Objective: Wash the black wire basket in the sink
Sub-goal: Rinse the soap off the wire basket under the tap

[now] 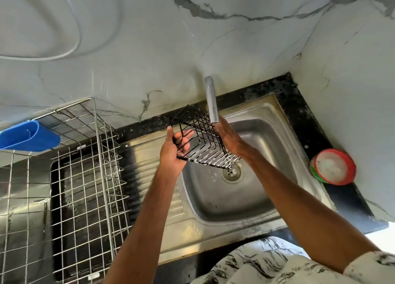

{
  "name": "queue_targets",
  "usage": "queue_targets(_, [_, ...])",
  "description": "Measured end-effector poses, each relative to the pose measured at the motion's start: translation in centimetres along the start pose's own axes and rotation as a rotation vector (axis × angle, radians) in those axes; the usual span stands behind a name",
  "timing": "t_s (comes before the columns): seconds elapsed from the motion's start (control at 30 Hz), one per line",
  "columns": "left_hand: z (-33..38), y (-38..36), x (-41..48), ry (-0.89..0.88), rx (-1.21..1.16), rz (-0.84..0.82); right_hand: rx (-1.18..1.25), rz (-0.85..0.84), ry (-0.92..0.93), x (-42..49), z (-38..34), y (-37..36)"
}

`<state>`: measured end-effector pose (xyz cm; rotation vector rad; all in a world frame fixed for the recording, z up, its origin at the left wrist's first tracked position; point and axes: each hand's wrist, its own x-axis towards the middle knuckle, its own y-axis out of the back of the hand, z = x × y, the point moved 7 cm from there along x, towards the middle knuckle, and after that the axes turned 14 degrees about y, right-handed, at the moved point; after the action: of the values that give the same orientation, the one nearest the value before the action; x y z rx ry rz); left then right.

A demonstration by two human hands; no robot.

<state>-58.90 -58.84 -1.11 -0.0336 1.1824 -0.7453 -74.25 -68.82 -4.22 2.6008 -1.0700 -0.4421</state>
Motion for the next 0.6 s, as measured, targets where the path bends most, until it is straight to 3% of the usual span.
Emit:
queue_targets(0.1, [-0.5, 0.0, -0.1, 0.031, 0.024, 0.002, -0.098, -0.043, -0.072, -2.3, 1.9, -1.5])
queue_targets(0.17, [-1.0, 0.3, 0.1, 0.051, 0.031, 0.022, -0.144, 0.021, 0.032, -4.2, 0.2, -2.4])
queue_targets(0.27, [-1.3, 0.7, 0.3, 0.039, 0.062, 0.048, -0.224, 0.091, 0.345, -6.3, -3.1, -4.8])
queue_targets(0.37, [-1.3, 0.8, 0.2, 0.028, 0.067, 0.022, -0.144, 0.067, 0.358, -6.1, -7.4, -5.6])
queue_targets(0.5, [-1.3, 1.0, -0.3, 0.067, -0.001, 0.004, -0.112, 0.085, 0.508, -2.7, -10.3, -3.8])
queue_targets(0.53, [-1.2, 0.9, -0.4, 0.067, 0.0, 0.019, -0.079, 0.1, 0.523, -1.8, -10.2, -3.2])
queue_targets(0.6, [-1.0, 0.4, -0.5, 0.057, 0.007, 0.018, 0.04, 0.137, 0.335, -0.2, -6.7, -1.6])
